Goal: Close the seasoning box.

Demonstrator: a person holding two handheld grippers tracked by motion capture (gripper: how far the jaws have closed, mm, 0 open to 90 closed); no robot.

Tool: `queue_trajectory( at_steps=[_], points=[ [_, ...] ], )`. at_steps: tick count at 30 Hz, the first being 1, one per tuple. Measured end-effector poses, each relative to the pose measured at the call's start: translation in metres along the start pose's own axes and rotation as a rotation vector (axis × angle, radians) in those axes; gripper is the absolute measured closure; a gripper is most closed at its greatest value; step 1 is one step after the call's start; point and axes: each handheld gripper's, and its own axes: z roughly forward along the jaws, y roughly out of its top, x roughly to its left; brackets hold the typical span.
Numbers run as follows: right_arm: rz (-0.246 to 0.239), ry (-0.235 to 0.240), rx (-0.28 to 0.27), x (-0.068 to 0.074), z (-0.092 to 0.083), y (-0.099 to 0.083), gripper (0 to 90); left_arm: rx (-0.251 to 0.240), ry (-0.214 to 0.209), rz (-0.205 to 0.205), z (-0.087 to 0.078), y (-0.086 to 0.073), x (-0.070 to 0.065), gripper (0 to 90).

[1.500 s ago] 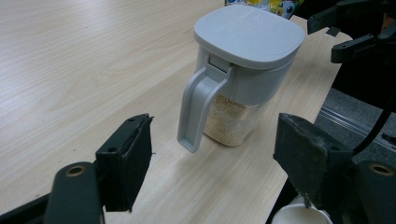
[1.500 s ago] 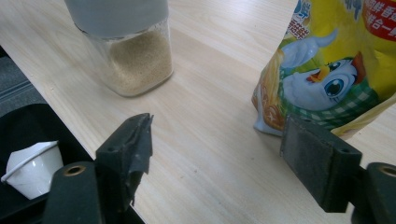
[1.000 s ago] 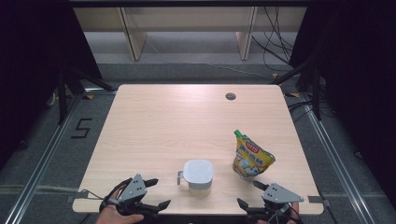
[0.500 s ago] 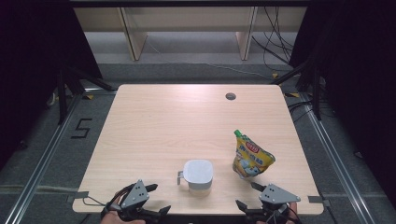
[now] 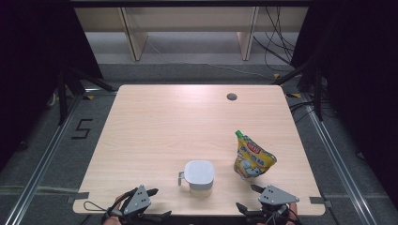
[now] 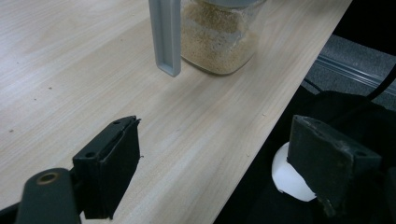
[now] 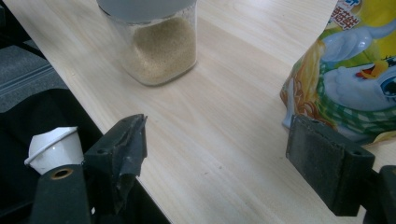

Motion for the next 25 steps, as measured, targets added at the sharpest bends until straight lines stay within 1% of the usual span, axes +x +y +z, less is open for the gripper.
queue_trajectory(
  at_steps=[1,3,4,5,6,10,11,12,13,14,15,16,18,19,20,21,22,25],
  points=[
    [-0.001,0.005,0.002,-0.0001,0.0003,-0.0001,21.4,0.008,0.003,0.006,-0.0001,0.0000,0.0007,16.5],
    [0.004,0.011,0.001,0.0003,0.0003,0.0000,21.4,0.006,0.004,0.001,-0.0003,0.0001,0.0008,16.5],
    [0.004,0.009,-0.002,0.0005,0.0006,0.0000,21.4,0.016,0.013,0.017,-0.0006,0.0003,0.0031,16.5],
    [0.004,0.009,-0.002,0.0005,0.0006,0.0000,21.4,0.016,0.013,0.017,-0.0006,0.0003,0.0031,16.5],
    [-0.003,0.006,0.003,0.0002,0.0007,-0.0001,21.6,0.000,-0.002,0.000,-0.0003,-0.0002,0.0021,16.5],
    [-0.002,0.009,0.001,0.0001,0.0016,-0.0005,21.6,-0.003,-0.002,-0.012,0.0003,-0.0001,0.0005,16.5],
    [-0.006,0.024,0.011,-0.0008,0.0014,-0.0002,21.6,-0.003,-0.002,-0.012,0.0003,-0.0001,0.0005,16.5],
    [0.001,0.027,0.008,-0.0005,0.0012,-0.0002,21.6,0.002,-0.001,-0.003,-0.0001,-0.0003,0.0014,16.5],
    [0.002,0.019,0.006,-0.0004,0.0011,-0.0003,21.6,0.008,0.005,0.011,-0.0003,-0.0001,0.0027,16.5],
    [0.008,-0.004,0.007,0.0001,0.0001,-0.0006,21.6,0.017,0.005,0.008,-0.0004,0.0000,0.0031,16.5],
    [0.002,-0.015,0.001,-0.0004,0.0000,-0.0007,21.6,0.010,-0.007,-0.008,-0.0002,0.0001,0.0022,16.5],
    [-0.008,-0.013,0.002,-0.0012,0.0003,-0.0008,21.6,0.007,-0.002,-0.004,0.0000,-0.0001,0.0021,16.5],
    [-0.008,-0.011,0.008,-0.0012,0.0006,-0.0010,21.6,0.007,-0.001,-0.003,0.0003,-0.0002,0.0020,16.5],
    [0.003,-0.006,0.012,-0.0006,0.0006,-0.0009,21.6,0.017,0.006,0.007,-0.0001,-0.0001,0.0030,16.5],
    [0.000,-0.007,0.013,-0.0008,0.0006,-0.0010,21.6,0.008,-0.002,-0.004,0.0003,-0.0002,0.0020,16.5],
    [0.004,-0.005,0.016,-0.0007,0.0006,-0.0010,21.6,0.025,0.008,0.015,-0.0003,0.0000,0.0037,16.5],
    [0.000,-0.007,0.018,-0.0010,0.0006,-0.0012,21.5,0.013,0.003,0.006,0.0000,0.0000,0.0032,16.5],
    [0.001,-0.005,0.020,-0.0018,0.0004,-0.0018,21.5,0.010,-0.004,-0.001,0.0002,-0.0001,0.0044,16.4]
  ],
)
